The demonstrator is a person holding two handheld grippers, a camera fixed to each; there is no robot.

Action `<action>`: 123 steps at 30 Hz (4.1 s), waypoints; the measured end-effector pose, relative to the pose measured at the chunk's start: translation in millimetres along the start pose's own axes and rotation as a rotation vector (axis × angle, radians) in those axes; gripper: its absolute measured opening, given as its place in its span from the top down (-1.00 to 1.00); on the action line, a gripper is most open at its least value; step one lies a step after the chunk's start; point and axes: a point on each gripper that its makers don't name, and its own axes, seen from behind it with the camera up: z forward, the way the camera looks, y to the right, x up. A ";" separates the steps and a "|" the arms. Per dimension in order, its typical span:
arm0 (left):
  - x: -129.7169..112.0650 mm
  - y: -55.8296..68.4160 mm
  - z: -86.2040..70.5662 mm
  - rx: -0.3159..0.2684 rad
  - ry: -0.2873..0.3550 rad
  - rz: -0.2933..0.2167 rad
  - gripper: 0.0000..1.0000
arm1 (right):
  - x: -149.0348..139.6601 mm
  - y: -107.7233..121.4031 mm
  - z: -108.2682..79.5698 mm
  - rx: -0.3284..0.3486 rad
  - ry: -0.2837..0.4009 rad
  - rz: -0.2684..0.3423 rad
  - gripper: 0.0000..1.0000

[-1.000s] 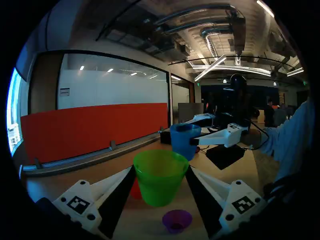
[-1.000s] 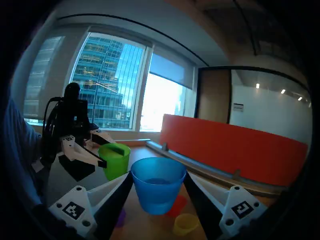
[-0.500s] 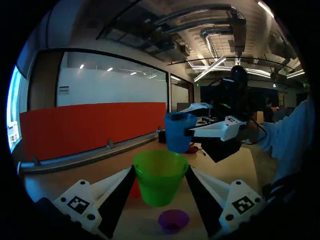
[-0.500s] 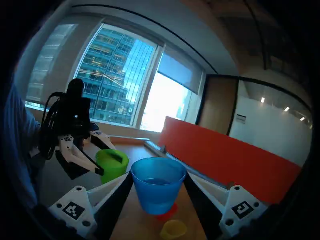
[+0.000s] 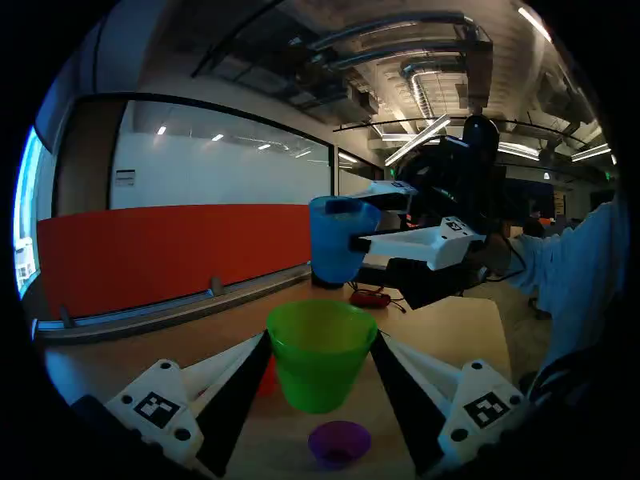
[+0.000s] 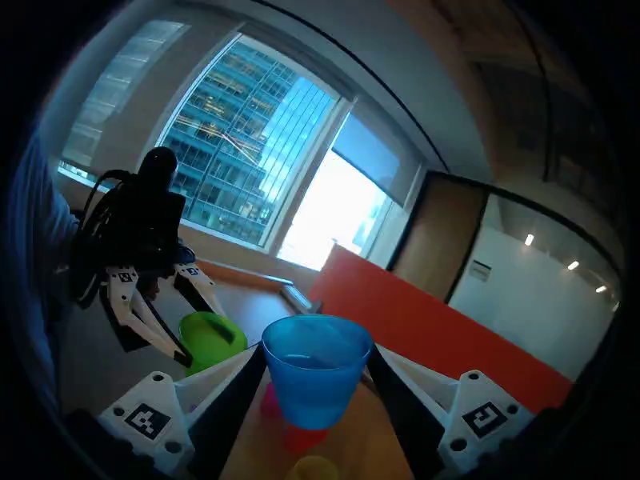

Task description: Pour water

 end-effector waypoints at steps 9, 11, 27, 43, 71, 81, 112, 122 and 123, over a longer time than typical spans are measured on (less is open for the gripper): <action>1.1 2.9 2.9 -0.009 0.003 0.000 -0.75 | 14.0 1.6 8.2 -0.003 0.007 -0.150 -0.82; 1.7 3.1 3.2 -0.010 0.004 0.001 -0.75 | 17.2 2.5 10.2 -0.005 0.008 -0.179 -0.82; 7.2 7.0 3.7 -0.025 0.011 0.005 -0.75 | 34.0 8.8 20.7 -0.013 -0.003 -0.421 -0.81; 9.2 11.9 4.8 -0.036 0.018 0.003 -0.75 | 51.2 9.4 37.7 -0.018 -0.018 -0.598 -0.81; 9.3 15.3 7.3 -0.052 0.020 0.004 -0.74 | 69.9 30.0 42.1 -0.060 -0.015 -0.774 -0.81; 10.1 16.7 7.6 -0.055 0.021 0.007 -0.74 | 76.2 33.3 43.4 -0.069 -0.014 -0.824 -0.81; 10.2 18.4 11.7 -0.060 0.017 0.009 -0.74 | 84.6 48.1 43.6 -0.100 -0.033 -0.988 -0.81; 10.3 17.4 12.0 -0.059 0.016 0.009 -0.74 | 89.6 51.5 43.4 -0.110 -0.033 -1.036 -0.81; 10.2 17.2 12.2 -0.059 0.016 0.009 -0.74 | 90.1 51.6 43.4 -0.111 -0.033 -1.041 -0.81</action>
